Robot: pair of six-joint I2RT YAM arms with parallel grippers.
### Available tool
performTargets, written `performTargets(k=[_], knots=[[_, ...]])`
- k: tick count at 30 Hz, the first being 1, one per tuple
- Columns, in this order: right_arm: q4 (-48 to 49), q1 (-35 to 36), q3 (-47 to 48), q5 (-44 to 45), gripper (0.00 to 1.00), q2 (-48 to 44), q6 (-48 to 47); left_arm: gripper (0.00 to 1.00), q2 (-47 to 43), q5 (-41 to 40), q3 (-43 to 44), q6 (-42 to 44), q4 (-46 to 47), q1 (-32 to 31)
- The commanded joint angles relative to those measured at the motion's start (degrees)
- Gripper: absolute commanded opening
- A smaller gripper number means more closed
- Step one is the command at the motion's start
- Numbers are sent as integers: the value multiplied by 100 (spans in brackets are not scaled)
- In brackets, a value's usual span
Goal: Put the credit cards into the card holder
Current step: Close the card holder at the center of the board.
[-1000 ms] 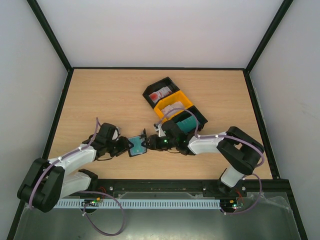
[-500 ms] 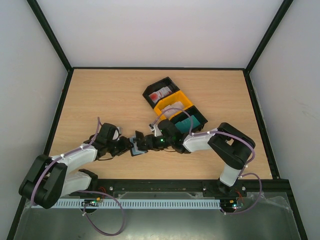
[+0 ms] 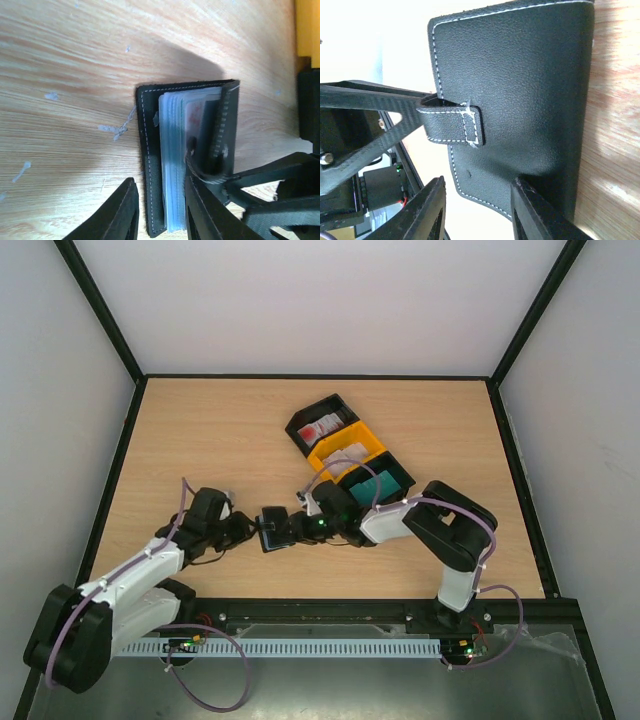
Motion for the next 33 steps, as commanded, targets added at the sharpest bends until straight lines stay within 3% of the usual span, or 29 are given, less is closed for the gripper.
performTargets(k=[1, 9, 15, 21, 33], knots=[[-180, 42, 164, 166, 35, 191, 6, 29, -436, -179, 170, 85, -408, 4], [-391, 42, 216, 342, 30, 139, 15, 43, -462, 623, -41, 82, 191, -4], [-397, 38, 234, 359, 29, 118, 33, 50, 200, 959, -219, 105, 730, -9], [-370, 39, 182, 359, 27, 86, 50, 49, 554, 743, -223, 162, 713, -13], [-892, 38, 339, 963, 32, -464, -278, 31, 888, 362, -283, 176, 505, -13]])
